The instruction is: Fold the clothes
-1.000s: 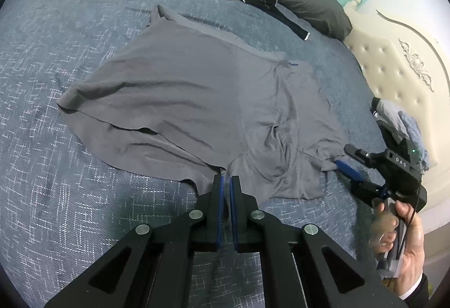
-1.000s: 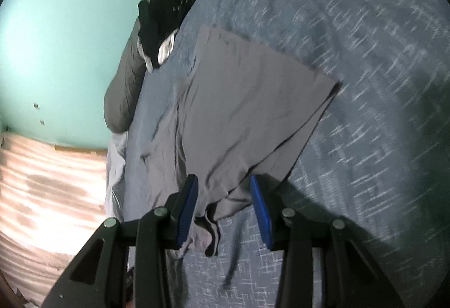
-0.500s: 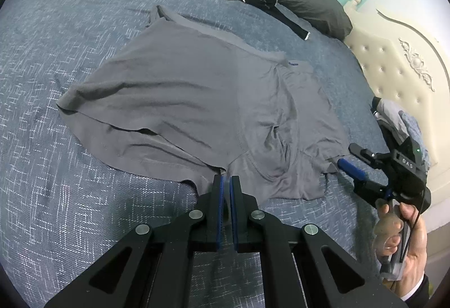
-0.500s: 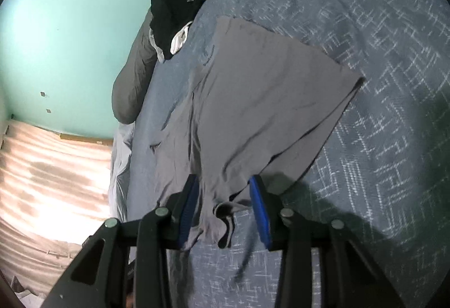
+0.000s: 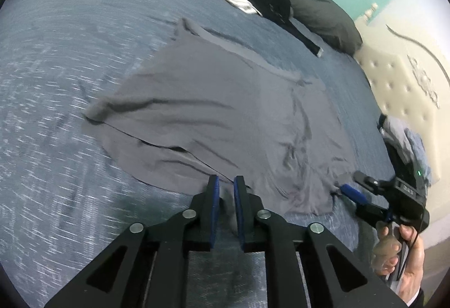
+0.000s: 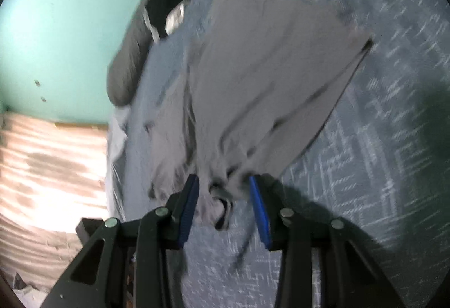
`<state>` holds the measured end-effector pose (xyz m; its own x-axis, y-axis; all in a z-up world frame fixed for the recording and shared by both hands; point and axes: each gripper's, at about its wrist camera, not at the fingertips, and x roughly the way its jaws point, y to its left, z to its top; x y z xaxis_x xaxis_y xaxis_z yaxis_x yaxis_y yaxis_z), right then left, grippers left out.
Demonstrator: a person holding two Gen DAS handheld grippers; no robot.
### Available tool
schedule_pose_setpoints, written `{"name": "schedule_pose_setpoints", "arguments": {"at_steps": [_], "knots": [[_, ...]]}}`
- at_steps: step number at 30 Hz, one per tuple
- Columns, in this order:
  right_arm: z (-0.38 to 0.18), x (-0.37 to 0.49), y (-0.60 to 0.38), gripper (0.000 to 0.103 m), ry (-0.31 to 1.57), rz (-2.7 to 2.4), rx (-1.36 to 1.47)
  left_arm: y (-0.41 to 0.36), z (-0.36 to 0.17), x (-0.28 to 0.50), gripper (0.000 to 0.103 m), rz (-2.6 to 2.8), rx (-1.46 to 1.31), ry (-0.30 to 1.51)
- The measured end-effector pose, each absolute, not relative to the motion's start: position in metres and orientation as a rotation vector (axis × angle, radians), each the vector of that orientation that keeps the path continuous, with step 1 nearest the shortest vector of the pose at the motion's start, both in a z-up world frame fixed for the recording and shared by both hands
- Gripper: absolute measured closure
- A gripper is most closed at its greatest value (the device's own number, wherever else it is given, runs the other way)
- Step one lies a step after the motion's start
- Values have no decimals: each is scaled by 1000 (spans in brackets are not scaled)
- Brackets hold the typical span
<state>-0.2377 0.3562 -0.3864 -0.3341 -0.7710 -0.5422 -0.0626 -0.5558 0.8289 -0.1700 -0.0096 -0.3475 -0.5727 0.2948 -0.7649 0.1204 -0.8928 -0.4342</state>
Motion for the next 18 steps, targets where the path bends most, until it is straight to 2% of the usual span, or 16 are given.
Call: {"name": "schedule_pose_setpoints", "arguments": {"at_steps": [3,7,9,16,18], "knots": [[-384,-241,356,65,-1113,-1946,1378,-26,-347,-169,80,2645,-1393,-736],[-387,-241,351,65,-1092,-1936,1403,-43,-354,-168,76,2658,-1415,-814],[-389,-240,349,65,-1079,-1933,1419,-51,-356,-168,72,2672,-1417,-850],[-396,-237,341,65,-1032,-1922,1473,-52,-356,-169,71,2663,-1407,-881],[-395,-237,346,65,-1076,-1926,1452,-43,-354,-170,71,2643,-1400,-860]]}}
